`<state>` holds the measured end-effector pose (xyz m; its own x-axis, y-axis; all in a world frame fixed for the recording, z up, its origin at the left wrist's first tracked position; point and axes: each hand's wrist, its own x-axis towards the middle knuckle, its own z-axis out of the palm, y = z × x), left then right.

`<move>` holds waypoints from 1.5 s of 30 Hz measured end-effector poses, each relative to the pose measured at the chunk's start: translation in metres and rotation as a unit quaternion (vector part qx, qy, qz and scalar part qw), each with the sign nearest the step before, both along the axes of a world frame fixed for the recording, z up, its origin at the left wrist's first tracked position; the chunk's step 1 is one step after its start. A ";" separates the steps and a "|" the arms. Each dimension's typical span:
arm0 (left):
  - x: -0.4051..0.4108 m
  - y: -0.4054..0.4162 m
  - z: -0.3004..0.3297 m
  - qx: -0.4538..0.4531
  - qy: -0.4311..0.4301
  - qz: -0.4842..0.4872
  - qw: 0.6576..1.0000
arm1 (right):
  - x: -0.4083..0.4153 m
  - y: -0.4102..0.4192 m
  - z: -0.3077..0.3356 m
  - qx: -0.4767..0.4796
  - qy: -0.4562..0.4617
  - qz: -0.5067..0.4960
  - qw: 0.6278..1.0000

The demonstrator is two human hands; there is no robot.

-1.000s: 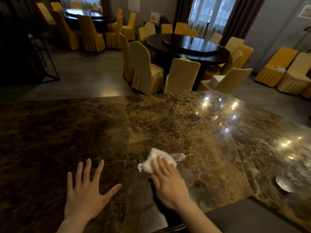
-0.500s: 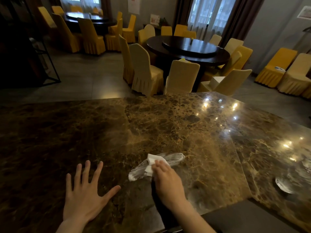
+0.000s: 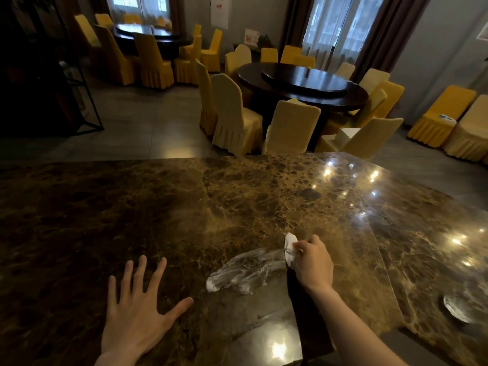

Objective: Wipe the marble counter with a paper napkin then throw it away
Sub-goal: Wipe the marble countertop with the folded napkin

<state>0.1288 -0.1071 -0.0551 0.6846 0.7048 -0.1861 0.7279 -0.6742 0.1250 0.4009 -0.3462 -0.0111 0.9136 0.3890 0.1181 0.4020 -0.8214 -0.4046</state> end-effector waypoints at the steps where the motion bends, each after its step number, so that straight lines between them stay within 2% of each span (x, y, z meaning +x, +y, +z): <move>1: 0.000 0.000 0.000 0.004 0.005 -0.002 1.000 | -0.002 0.002 -0.001 -0.009 -0.003 0.030 1.000; 9: -0.002 0.002 -0.006 0.005 -0.008 -0.002 1.000 | 0.004 0.010 0.009 -0.103 0.061 0.227 0.967; 13: -0.001 0.002 -0.005 0.001 -0.016 0.001 1.000 | 0.004 0.007 0.016 -0.152 0.008 0.245 0.957; 18: -0.001 0.001 -0.003 0.003 -0.012 0.003 1.000 | 0.010 -0.010 0.005 -0.100 -0.050 0.130 0.985; 20: -0.001 0.001 -0.003 0.000 -0.012 0.004 1.000 | 0.000 -0.005 -0.003 -0.066 -0.058 0.124 0.988; 24: -0.001 0.002 -0.003 -0.001 -0.002 0.001 1.000 | -0.050 0.028 -0.015 -0.003 -0.063 0.206 0.976; 26: -0.001 0.001 -0.002 -0.005 -0.004 0.002 1.000 | -0.080 0.042 -0.022 -0.002 -0.069 0.283 0.957; 28: -0.001 0.000 -0.001 -0.008 -0.009 0.001 1.000 | -0.082 0.038 -0.021 -0.010 -0.068 0.315 0.946; 30: -0.002 0.000 0.001 -0.008 -0.005 -0.004 1.000 | -0.054 0.021 -0.016 -0.014 -0.053 0.260 0.964; 32: -0.003 0.001 0.001 -0.009 -0.002 -0.009 1.000 | -0.019 -0.003 -0.010 -0.033 -0.046 0.154 0.987; 34: -0.003 0.001 0.002 -0.013 0.000 -0.012 1.000 | -0.007 -0.011 -0.008 -0.047 -0.044 0.098 0.993; 37: -0.003 0.001 0.002 -0.019 -0.007 -0.016 1.000 | -0.034 0.013 -0.017 -0.033 -0.055 0.131 0.989; 42: -0.005 0.003 0.000 -0.026 -0.014 -0.019 0.999 | -0.079 0.032 -0.022 -0.016 -0.069 0.283 0.957; 43: -0.006 0.003 0.000 -0.025 -0.018 -0.019 0.999 | -0.072 0.024 -0.019 -0.018 -0.076 0.277 0.958; 45: -0.005 0.004 -0.002 -0.025 -0.017 -0.016 0.999 | -0.044 0.003 -0.013 -0.004 -0.074 0.191 0.979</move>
<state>0.1234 -0.1034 -0.0569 0.7133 0.6724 -0.1977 0.7007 -0.6894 0.1838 0.3568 -0.3429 -0.0243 0.6750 0.6999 0.2334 0.7337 -0.6034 -0.3125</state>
